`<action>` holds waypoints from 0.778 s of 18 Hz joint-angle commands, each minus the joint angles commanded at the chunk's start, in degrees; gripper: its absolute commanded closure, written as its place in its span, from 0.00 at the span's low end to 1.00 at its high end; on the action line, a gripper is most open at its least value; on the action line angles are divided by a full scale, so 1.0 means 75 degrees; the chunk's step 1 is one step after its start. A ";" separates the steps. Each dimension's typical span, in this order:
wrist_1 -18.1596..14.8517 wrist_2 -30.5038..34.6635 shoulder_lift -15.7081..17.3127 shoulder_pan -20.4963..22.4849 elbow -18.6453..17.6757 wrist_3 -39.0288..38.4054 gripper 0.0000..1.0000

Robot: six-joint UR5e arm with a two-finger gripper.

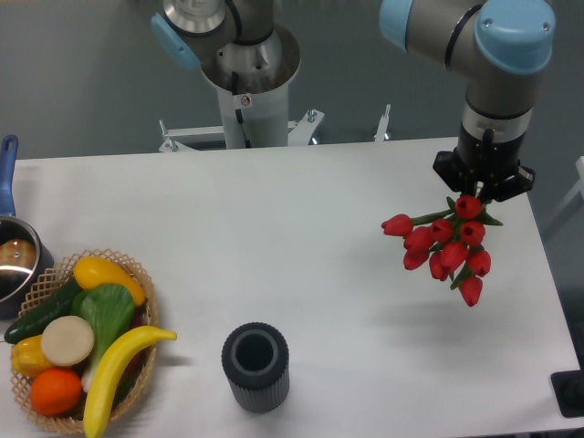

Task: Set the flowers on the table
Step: 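Lower the held red tulip bunch toward the table with the gripper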

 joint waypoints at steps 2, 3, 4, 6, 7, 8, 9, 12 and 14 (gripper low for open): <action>0.0000 -0.0058 -0.0012 0.0000 0.0012 0.0000 1.00; 0.0000 -0.0059 -0.0023 -0.0012 0.0012 -0.0012 1.00; 0.0000 -0.0047 -0.0035 -0.0012 -0.0035 -0.0023 1.00; 0.0012 -0.0047 -0.0082 -0.0035 -0.0152 -0.0175 1.00; 0.0023 -0.0059 -0.0117 -0.0047 -0.0245 -0.0211 1.00; 0.0058 -0.0070 -0.0129 -0.0070 -0.0420 -0.0211 1.00; 0.0221 -0.0082 -0.0117 -0.0070 -0.0619 -0.0211 1.00; 0.1157 -0.0164 -0.0035 -0.0175 -0.1287 -0.0211 0.90; 0.1394 -0.0164 -0.0035 -0.0199 -0.1569 -0.0141 0.56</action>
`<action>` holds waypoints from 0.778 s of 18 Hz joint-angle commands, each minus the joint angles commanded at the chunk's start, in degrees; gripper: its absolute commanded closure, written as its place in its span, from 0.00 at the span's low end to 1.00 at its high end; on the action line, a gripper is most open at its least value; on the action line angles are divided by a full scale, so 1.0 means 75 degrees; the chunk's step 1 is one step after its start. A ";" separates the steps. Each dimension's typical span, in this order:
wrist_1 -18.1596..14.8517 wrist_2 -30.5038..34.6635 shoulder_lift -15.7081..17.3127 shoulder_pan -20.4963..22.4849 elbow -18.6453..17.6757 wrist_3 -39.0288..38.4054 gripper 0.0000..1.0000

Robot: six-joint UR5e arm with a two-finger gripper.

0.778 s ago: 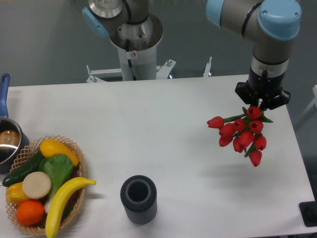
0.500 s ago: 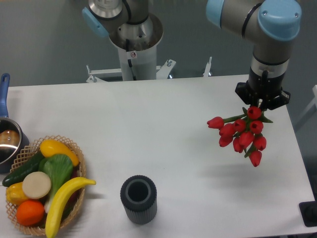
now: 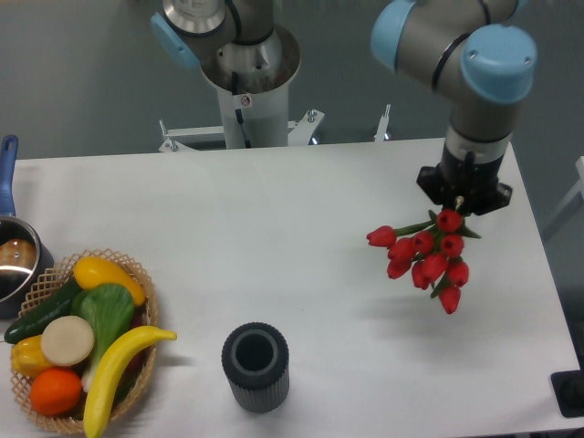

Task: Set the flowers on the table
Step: 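Lower the held red tulip bunch toward the table with the gripper, then open the gripper to release the tulips and lift it away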

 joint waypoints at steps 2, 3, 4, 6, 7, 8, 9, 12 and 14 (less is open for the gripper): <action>0.0013 0.0012 -0.0012 -0.0082 -0.0013 -0.0023 0.00; 0.0013 0.0012 -0.0012 -0.0094 -0.0024 -0.0058 0.00; 0.0013 0.0023 0.0011 -0.0094 -0.0036 -0.0082 0.00; 0.0059 0.0058 0.0070 -0.0094 -0.0036 -0.0070 0.00; 0.0094 0.0070 0.0105 -0.0094 -0.0036 -0.0070 0.00; 0.0153 0.0082 0.0105 -0.0094 -0.0024 -0.0070 0.00; 0.0176 0.0059 0.0117 -0.0082 -0.0059 -0.0070 0.00; 0.0177 -0.0093 0.0141 -0.0012 -0.0013 -0.0047 0.00; 0.0316 -0.0304 0.0187 0.0011 -0.0036 -0.0023 0.00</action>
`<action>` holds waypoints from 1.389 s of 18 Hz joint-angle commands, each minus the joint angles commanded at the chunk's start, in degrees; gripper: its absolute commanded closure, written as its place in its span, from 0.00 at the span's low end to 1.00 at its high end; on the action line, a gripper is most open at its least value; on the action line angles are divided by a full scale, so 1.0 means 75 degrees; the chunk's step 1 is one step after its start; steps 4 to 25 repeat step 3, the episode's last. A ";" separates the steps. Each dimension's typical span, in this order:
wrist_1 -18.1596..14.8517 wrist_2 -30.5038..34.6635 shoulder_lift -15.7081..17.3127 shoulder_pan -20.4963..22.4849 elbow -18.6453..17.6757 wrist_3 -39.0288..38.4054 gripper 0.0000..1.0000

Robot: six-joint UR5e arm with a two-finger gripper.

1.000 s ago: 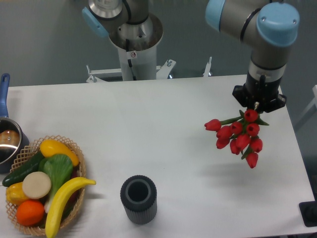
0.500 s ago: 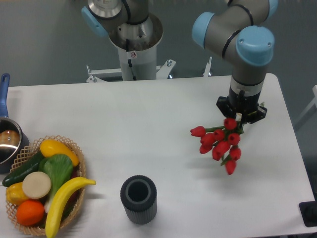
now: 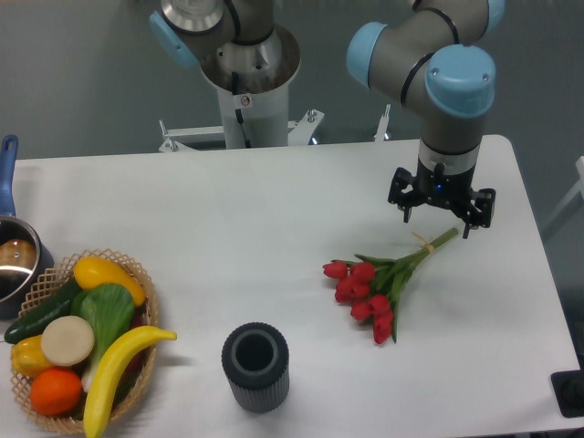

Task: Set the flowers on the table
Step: 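Open the gripper to release the tulips and lift it away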

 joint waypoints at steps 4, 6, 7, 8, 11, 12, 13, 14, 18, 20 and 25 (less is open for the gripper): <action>0.0095 -0.0024 0.0000 -0.0012 -0.0070 0.0012 0.00; 0.0095 -0.0024 0.0000 -0.0012 -0.0070 0.0012 0.00; 0.0095 -0.0024 0.0000 -0.0012 -0.0070 0.0012 0.00; 0.0095 -0.0024 0.0000 -0.0012 -0.0070 0.0012 0.00; 0.0095 -0.0024 0.0000 -0.0012 -0.0070 0.0012 0.00; 0.0095 -0.0024 0.0000 -0.0012 -0.0070 0.0012 0.00; 0.0095 -0.0024 0.0000 -0.0012 -0.0070 0.0012 0.00; 0.0095 -0.0024 0.0000 -0.0012 -0.0070 0.0012 0.00; 0.0095 -0.0024 0.0000 -0.0012 -0.0070 0.0012 0.00; 0.0095 -0.0024 0.0000 -0.0012 -0.0070 0.0012 0.00; 0.0095 -0.0024 0.0000 -0.0012 -0.0070 0.0012 0.00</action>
